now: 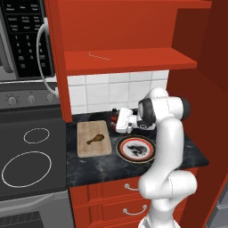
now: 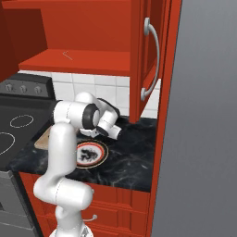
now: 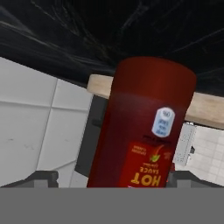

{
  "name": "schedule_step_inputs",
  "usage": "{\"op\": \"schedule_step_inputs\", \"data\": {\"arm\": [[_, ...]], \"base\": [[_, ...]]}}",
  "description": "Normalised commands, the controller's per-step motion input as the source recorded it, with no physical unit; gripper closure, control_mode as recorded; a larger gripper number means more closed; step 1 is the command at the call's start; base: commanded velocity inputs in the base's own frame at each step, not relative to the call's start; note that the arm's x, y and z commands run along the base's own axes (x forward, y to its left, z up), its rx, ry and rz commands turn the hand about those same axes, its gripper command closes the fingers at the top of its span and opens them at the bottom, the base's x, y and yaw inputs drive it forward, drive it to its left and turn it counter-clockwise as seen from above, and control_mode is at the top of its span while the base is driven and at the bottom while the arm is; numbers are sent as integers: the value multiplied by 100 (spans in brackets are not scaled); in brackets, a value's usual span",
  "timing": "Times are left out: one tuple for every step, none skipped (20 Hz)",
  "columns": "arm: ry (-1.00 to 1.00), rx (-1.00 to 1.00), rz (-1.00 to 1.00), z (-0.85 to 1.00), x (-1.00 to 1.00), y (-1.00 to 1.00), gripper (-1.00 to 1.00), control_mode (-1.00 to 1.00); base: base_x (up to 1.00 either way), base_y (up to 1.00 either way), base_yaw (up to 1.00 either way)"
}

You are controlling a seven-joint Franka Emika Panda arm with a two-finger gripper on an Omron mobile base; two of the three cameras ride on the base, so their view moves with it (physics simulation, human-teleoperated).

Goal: Pick the chicken drumstick from the plate and place it on the cutting board. Then pick the condiment bottle from the cabinet and place it next to the cutting board.

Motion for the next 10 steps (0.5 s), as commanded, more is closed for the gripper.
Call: {"op": "schedule_step_inputs", "data": {"arm": [[0, 0, 0, 0, -1, -12, -100, -100], [0, 0, 0, 0, -1, -13, -100, -100], [0, 0, 0, 0, 0, -14, -100, -100], [0, 0, 0, 0, 0, -14, -100, -100], [0, 0, 0, 0, 0, -14, -100, -100], [0, 0, 0, 2, 0, -12, -100, -100], [0, 0, 0, 4, 0, -10, -100, -100], [0, 0, 0, 5, 0, -8, -100, -100], [-1, 1, 0, 6, -1, -5, -100, -100], [-3, 2, 0, 7, -1, -2, -100, -100]], "base": [[0, 0, 0], [0, 0, 0], [0, 0, 0], [0, 0, 0], [0, 0, 0], [0, 0, 0], [0, 0, 0], [0, 0, 0], [0, 0, 0], [0, 0, 0]]}}
